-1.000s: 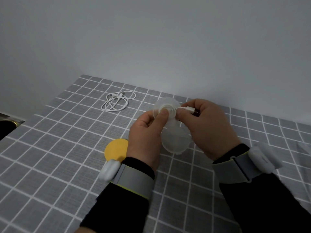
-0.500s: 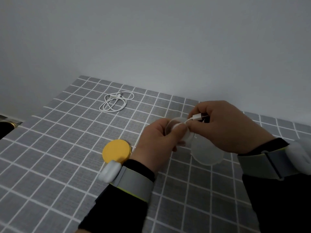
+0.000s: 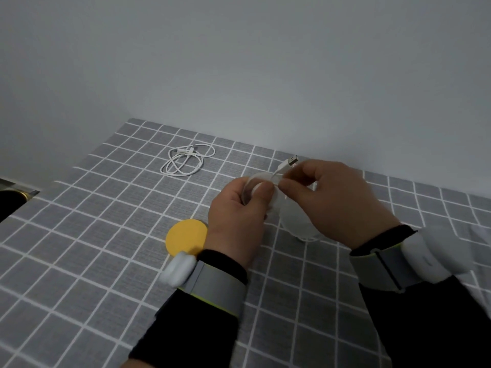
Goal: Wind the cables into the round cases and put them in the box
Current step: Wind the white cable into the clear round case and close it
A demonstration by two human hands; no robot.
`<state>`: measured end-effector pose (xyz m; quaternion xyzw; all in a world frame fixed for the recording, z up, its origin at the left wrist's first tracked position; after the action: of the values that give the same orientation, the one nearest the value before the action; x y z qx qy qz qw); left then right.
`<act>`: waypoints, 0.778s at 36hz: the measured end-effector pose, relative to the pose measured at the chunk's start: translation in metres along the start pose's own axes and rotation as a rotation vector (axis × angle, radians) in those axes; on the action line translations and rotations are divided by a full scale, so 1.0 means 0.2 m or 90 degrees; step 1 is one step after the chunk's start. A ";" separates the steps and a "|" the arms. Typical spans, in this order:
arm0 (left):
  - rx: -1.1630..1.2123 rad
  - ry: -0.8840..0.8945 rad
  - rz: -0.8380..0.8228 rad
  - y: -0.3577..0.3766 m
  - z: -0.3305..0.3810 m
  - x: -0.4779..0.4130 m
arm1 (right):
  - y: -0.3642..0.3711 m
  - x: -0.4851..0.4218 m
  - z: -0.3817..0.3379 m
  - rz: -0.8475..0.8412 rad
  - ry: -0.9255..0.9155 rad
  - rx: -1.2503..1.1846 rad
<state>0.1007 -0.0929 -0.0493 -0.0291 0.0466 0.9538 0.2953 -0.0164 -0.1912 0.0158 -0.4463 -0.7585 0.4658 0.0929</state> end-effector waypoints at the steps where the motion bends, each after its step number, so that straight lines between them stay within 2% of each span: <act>1: -0.001 0.004 0.005 -0.01 0.00 0.00 | 0.01 0.00 0.01 -0.007 0.010 0.002; 8: -0.020 0.021 0.056 -0.04 0.02 0.00 | 0.04 0.02 0.07 -0.008 0.130 0.041; 18: 0.075 -0.023 0.110 -0.09 -0.01 -0.02 | 0.11 0.04 0.07 -0.007 0.178 -0.054; 23: 0.161 -0.089 0.082 -0.06 -0.04 -0.01 | 0.15 0.05 0.08 0.025 0.198 -0.235; 28: 0.174 -0.107 0.034 -0.02 -0.05 -0.01 | 0.09 0.02 0.10 0.014 0.171 -0.253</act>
<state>0.1055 -0.0921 -0.0603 0.0925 0.1521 0.9451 0.2742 -0.0192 -0.1969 -0.0113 -0.5221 -0.8111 0.2447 0.0980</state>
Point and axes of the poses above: each hand's wrist, its own x-axis away from the middle knuckle, its own y-axis out of the palm, z = x × y, the point moved 8 cm from there along -x, towards the middle knuckle, and after that the axes turned 8 degrees about z, right-handed, at the moved point
